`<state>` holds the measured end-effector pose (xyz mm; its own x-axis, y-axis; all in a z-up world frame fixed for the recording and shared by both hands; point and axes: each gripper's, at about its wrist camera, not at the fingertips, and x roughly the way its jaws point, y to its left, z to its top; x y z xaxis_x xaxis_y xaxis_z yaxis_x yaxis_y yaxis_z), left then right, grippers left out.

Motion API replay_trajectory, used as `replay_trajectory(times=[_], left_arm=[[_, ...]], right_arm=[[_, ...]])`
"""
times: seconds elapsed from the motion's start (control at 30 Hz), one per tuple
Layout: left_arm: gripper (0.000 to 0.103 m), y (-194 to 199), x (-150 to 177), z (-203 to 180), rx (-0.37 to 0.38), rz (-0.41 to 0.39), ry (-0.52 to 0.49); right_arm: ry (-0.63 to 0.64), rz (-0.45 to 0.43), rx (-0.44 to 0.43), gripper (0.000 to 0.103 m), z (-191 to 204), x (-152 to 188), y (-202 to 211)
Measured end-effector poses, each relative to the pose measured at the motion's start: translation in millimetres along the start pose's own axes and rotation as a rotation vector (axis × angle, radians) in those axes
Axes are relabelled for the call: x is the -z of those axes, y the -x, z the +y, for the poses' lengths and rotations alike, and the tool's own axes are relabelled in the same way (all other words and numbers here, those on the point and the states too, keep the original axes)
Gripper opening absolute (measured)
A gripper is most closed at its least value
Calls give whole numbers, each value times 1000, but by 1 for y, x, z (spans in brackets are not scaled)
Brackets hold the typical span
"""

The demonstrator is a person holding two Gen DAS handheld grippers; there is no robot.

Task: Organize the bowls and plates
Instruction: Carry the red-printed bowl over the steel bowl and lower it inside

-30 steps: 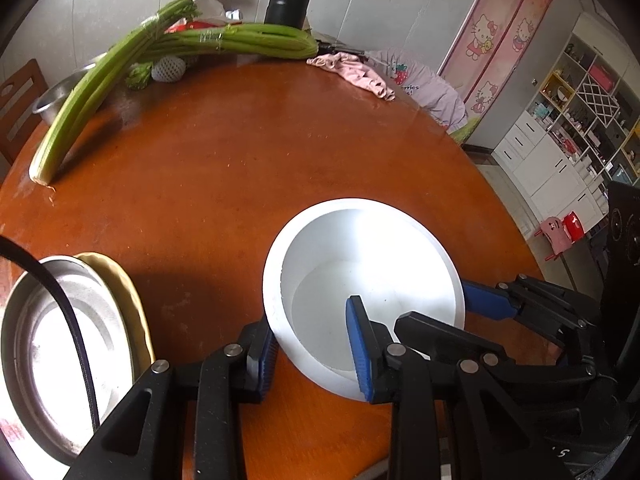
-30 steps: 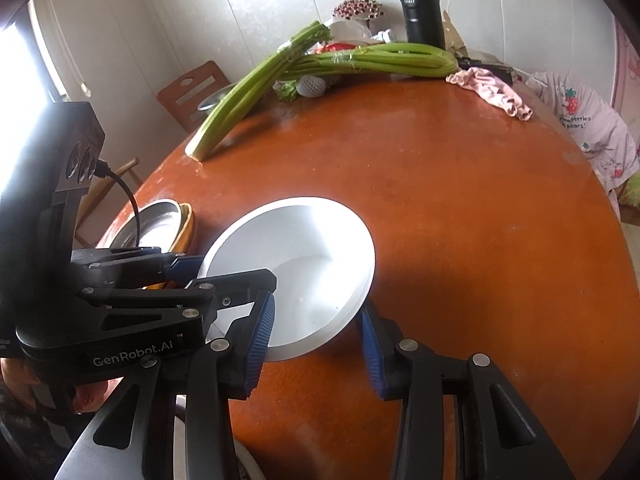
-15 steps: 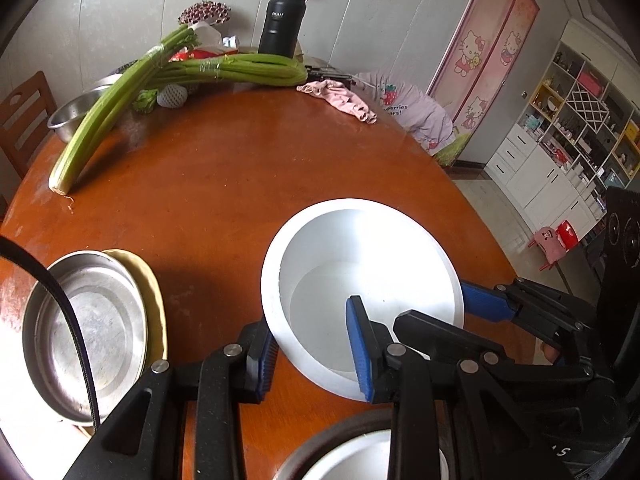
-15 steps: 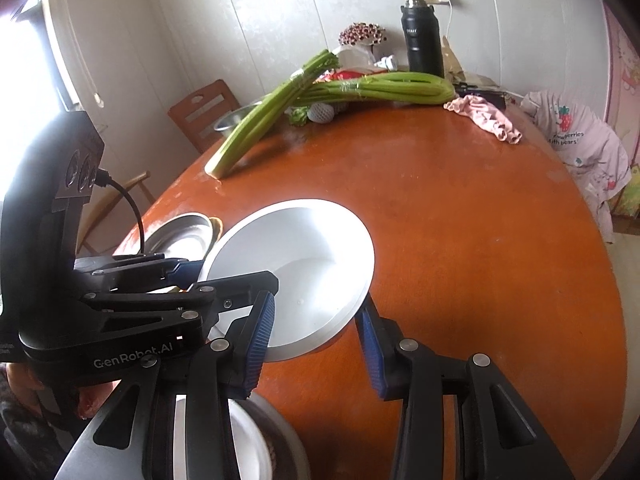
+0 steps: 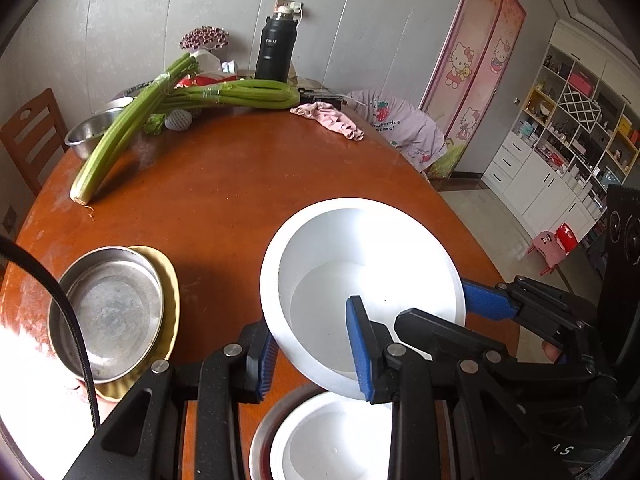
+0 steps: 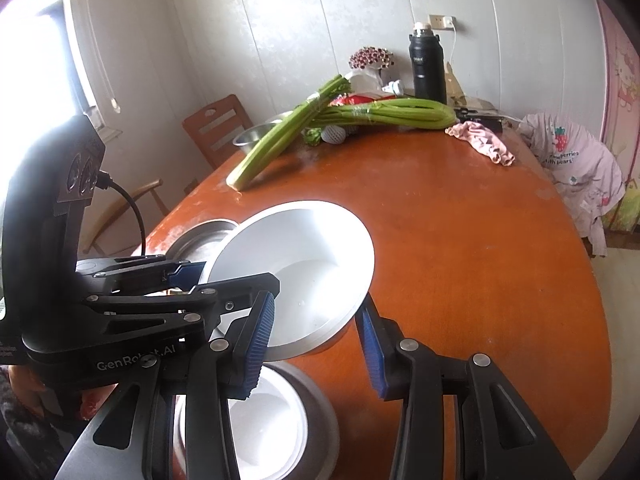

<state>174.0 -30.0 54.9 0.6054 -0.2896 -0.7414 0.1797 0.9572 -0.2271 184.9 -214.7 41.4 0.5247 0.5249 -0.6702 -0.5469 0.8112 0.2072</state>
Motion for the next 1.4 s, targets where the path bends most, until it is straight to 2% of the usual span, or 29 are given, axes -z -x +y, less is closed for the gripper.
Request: replay_trajectory(times=[0.63, 1.4], left_arm=[[32, 34, 34, -10, 8, -49, -15], [32, 29, 74, 3, -2, -13, 23]], right_arm=[[38, -46, 21, 45, 29, 23, 34], [51, 19, 5, 45, 43, 52, 18]])
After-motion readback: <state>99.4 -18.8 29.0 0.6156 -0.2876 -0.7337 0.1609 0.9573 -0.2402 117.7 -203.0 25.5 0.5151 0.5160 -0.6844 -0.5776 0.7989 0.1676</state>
